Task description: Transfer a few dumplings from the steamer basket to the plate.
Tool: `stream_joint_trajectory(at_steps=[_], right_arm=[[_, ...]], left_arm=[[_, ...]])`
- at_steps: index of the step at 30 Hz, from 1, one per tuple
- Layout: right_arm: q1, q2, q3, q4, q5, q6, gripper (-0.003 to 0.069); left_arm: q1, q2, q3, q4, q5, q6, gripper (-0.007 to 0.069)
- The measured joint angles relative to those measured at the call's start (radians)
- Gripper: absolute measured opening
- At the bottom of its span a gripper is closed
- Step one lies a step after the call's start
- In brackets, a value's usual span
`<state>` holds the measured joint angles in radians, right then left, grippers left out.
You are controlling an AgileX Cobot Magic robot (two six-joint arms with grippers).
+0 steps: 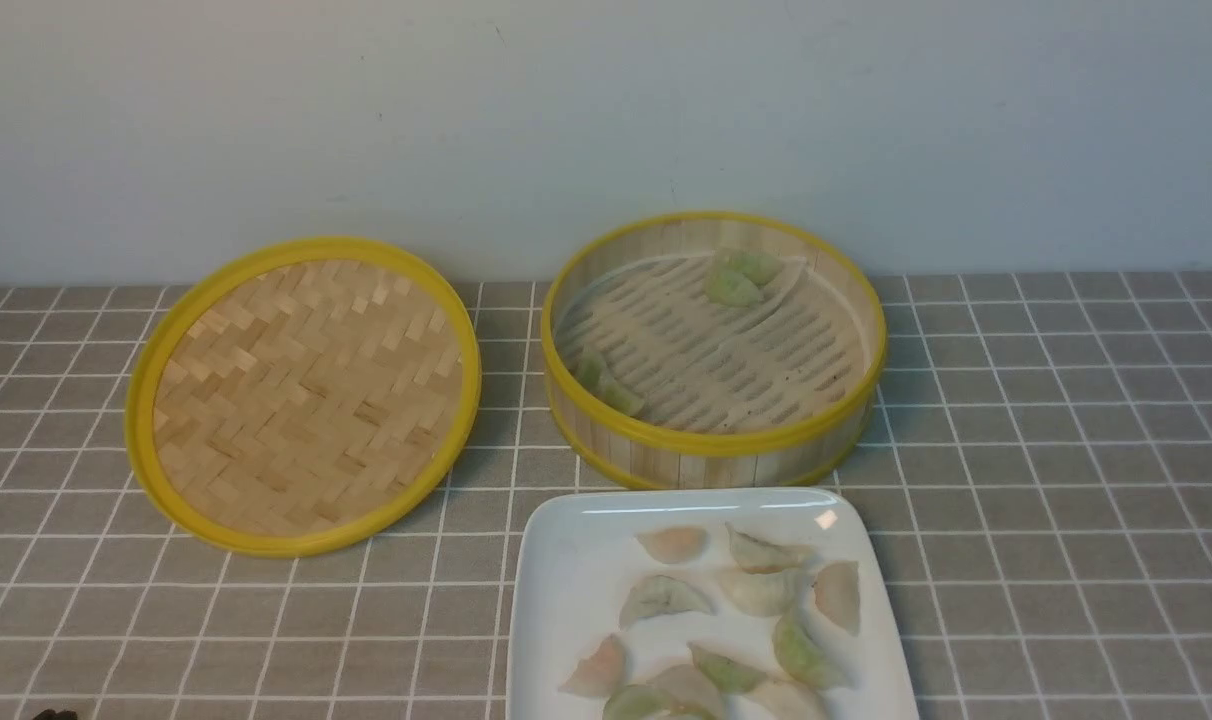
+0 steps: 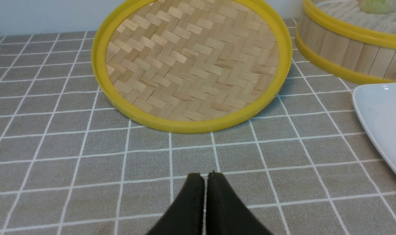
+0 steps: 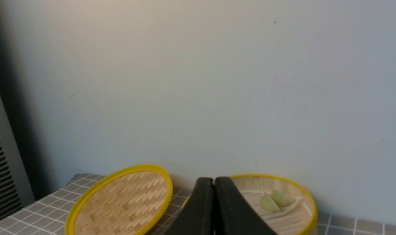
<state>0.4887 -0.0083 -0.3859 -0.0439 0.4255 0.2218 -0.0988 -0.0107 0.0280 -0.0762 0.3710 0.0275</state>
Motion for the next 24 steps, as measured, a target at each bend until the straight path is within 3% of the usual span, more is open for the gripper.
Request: stream_joint_trajectory(at_steps=[6, 15, 20, 24], right_arm=[[-0.017, -0.002, 0.039, 0.018, -0.052, -0.050, -0.0013], [-0.408, -0.004, 0.258, -0.040, -0.058, -0.052, -0.0013], [-0.484, -0.004, 0.396, -0.051, -0.041, -0.052, -0.0013], [-0.490, -0.004, 0.405, -0.053, -0.043, -0.051, -0.0013]], left_arm=[[0.000, 0.000, 0.000, -0.001, 0.000, 0.000, -0.0005], [0.000, 0.000, 0.000, -0.001, 0.000, 0.000, -0.0005], [0.000, 0.000, 0.000, -0.001, 0.000, 0.000, -0.0005], [0.000, 0.000, 0.000, -0.002, 0.000, 0.000, -0.0005]])
